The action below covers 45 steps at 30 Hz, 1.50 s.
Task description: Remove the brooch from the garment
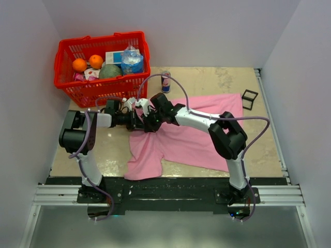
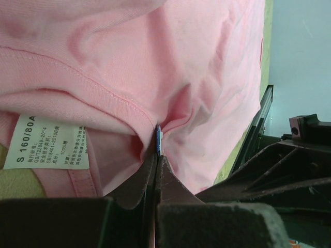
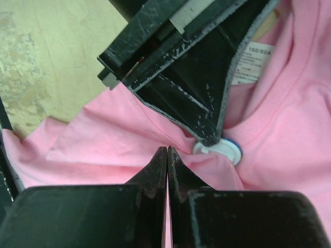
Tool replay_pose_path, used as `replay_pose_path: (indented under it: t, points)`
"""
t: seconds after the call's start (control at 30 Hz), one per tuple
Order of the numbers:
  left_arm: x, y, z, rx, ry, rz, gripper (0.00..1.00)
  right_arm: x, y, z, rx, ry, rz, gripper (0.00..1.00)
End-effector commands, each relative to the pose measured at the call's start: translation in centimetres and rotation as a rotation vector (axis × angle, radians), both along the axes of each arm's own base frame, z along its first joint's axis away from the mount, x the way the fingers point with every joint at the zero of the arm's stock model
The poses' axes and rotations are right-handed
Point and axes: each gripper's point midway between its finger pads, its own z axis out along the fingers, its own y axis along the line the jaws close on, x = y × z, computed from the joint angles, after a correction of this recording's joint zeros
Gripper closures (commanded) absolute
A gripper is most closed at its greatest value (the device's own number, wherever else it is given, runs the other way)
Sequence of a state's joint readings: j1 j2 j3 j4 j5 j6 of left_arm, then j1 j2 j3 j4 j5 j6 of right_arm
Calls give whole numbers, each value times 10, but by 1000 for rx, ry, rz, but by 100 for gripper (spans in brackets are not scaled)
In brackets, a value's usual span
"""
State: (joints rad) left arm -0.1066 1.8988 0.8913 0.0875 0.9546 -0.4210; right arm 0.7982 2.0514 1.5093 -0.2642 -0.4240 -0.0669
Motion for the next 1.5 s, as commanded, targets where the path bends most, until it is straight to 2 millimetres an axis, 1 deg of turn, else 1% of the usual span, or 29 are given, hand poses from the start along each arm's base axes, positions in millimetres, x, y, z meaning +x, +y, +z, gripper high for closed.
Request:
replay_pose_path:
  t: [0.0, 0.07, 0.1, 0.13, 0.17, 0.27, 0.33, 0.43, 0.5, 0.7, 0.77, 0.8, 0.83, 0.87, 0.9, 0.93, 0.97, 1.03, 1.1, 1.13, 1.17, 1.23, 1.27, 1.33, 1.37, 1.47]
  points:
    - [10, 2, 9, -3, -56, -12, 100, 3, 17, 1, 40, 2, 6, 100]
    - [9, 1, 9, -7, -57, -16, 100, 10, 15, -8, 10, 0, -30, 100]
    - [10, 1, 10, -9, -57, -17, 100, 11, 12, -17, -19, 7, -45, 100]
    - [10, 1, 11, -10, -59, -15, 100, 19, 7, -21, -49, -19, -84, 100]
    - [9, 1, 11, -14, -55, -11, 100, 22, 4, -23, -65, -28, -112, 100]
    - [8, 1, 15, -24, -66, -17, 100, 23, -7, -27, -106, -58, -111, 100]
    - [7, 0, 15, -28, -69, -22, 100, 19, -16, -28, -139, -54, -108, 100]
    - [8, 2, 12, -10, -74, -28, 100, 18, -30, -35, -195, -71, -116, 100]
    - [6, 4, 6, 13, -70, -34, 100, 23, -37, -33, -214, -101, -129, 100]
    - [6, 6, -3, 37, -66, -50, 100, 36, -54, -44, -275, -131, -141, 100]
    - [5, 7, -9, 41, -56, -57, 100, 42, -54, -41, -272, -137, -139, 100]
    - [6, 7, -9, 41, -60, -60, 100, 41, -53, -43, -268, -126, -129, 100]
    - [6, 7, -10, 40, -58, -62, 100, 39, -45, -37, -228, -112, -99, 100]
    - [5, 6, -14, 39, -49, -66, 100, 38, -41, -34, -212, -107, -80, 100]
    - [7, 6, -13, 34, -53, -68, 100, 36, -38, -31, -197, -102, -60, 100]
    - [7, 6, -13, 33, -52, -70, 100, 33, -30, -22, -156, -93, -26, 100]
    - [2, 7, -17, 36, -22, -75, 100, 31, -28, -17, -141, -95, -8, 100]
    - [2, 7, -18, 37, -16, -79, 100, 27, -23, -1, -93, -94, 25, 95]
    - [1, 7, -20, 40, -9, -78, 100, 30, -21, 6, -69, -105, 24, 90]
    - [1, 7, -21, 43, -6, -78, 100, 31, -22, 6, -66, -105, 19, 84]
    - [1, 8, -21, 46, -7, -77, 100, 32, -22, 4, -68, -105, 14, 82]
    - [1, 8, -23, 52, -6, -74, 100, 36, -20, -1, -75, -103, 4, 80]
    - [2, 8, -22, 51, -9, -74, 100, 39, -21, -11, -87, -78, -16, 79]
    - [3, 9, -22, 60, -12, -70, 100, 46, -17, -11, -69, -64, -45, 78]
    - [3, 10, -22, 66, -15, -68, 100, 49, -18, -17, -67, -36, -69, 77]
    - [2, 10, -23, 67, -10, -70, 100, 54, -16, -17, -30, 11, -89, 75]
